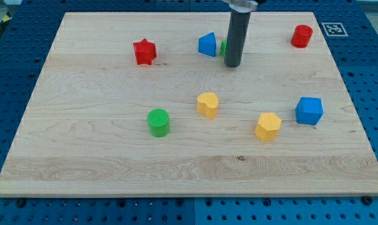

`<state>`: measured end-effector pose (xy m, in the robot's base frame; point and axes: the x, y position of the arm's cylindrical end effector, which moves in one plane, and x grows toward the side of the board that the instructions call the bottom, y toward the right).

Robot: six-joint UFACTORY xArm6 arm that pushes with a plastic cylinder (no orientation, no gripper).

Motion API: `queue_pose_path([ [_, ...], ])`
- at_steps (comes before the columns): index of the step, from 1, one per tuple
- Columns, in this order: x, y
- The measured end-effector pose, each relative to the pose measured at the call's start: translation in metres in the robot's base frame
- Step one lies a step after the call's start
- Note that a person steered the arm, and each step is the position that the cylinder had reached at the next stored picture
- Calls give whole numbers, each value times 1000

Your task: Push the blue cube to the centre

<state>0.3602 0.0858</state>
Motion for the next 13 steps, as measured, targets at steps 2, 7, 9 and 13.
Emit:
queue_pose_path([
  [2, 27, 117],
  [7, 141, 190],
  [9, 192, 220],
  [13, 194, 166],
])
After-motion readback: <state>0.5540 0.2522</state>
